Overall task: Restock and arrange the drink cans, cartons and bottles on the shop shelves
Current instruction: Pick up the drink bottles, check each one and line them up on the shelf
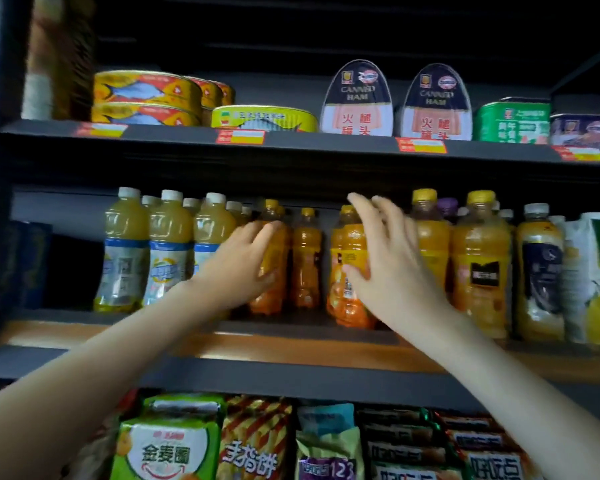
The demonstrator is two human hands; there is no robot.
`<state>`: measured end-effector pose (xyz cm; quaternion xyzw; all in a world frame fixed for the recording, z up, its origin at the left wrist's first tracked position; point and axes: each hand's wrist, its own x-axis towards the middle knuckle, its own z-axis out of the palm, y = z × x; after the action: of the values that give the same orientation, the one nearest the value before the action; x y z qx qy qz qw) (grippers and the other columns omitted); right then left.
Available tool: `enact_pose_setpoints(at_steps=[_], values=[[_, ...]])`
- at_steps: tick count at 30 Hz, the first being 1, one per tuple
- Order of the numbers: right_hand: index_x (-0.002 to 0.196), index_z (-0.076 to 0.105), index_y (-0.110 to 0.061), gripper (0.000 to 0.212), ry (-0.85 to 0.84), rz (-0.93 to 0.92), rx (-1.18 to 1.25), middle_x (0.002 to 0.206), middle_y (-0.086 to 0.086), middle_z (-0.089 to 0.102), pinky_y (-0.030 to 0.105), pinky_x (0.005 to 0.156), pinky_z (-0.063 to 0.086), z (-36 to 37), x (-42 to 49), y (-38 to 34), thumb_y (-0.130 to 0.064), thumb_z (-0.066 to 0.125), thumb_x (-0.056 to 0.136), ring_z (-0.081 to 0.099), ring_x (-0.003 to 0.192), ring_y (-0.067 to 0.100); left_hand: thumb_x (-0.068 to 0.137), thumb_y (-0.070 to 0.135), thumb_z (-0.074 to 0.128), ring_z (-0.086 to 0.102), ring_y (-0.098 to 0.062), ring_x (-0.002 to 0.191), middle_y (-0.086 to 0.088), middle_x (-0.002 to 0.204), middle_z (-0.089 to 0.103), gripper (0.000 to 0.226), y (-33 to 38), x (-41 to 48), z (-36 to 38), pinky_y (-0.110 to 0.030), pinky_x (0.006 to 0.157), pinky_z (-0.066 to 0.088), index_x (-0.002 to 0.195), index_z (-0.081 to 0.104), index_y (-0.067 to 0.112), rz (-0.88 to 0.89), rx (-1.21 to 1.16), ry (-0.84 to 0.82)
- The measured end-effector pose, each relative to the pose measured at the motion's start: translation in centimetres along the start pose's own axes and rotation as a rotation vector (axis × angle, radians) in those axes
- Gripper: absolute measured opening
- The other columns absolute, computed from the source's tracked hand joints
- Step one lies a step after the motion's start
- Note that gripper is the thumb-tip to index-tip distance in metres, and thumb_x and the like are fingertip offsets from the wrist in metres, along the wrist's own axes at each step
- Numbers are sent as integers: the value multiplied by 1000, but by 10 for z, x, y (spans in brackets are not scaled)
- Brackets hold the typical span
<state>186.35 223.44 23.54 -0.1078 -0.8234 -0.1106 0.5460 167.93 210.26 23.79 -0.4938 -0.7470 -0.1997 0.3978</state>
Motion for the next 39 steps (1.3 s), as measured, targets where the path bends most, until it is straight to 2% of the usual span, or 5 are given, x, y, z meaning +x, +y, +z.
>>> enact_pose_setpoints(at_steps=[7,14,22,29,39], values=[[152,-8,-39,96,-398,67,156,160,7,5,49,115,29,94,66,-31,-26,65,91,11,146,33,55,56,83,44,-48,130,-29,143,43,100,-92,8,4,-65,103,27,139,51,12,133,455,20],[149,-9,-50,87,-542,183,235,161,9,-17,44,102,44,140,95,-56,-32,58,96,26,143,39,87,68,47,-18,-34,147,-14,159,-21,96,-104,13,6,-43,110,-20,155,0,20,172,444,-73],[149,16,-43,80,-429,279,268,154,13,8,25,76,43,153,107,-66,-18,65,92,43,129,36,89,63,48,-22,-33,145,-11,158,-25,86,-100,11,6,-50,116,-12,153,5,24,174,407,-103],[143,24,-51,81,-344,40,322,140,-6,18,33,97,48,117,81,-61,-18,71,86,42,126,26,89,64,47,-28,-32,143,-8,158,-27,83,-96,6,-2,-53,116,-15,153,6,29,128,304,-128],[135,32,-51,75,89,-130,386,141,-16,18,17,93,41,32,19,-57,-20,75,82,23,120,-5,83,71,40,9,-34,147,-14,157,23,74,-41,-30,-27,-52,117,3,140,46,23,55,4,133]])
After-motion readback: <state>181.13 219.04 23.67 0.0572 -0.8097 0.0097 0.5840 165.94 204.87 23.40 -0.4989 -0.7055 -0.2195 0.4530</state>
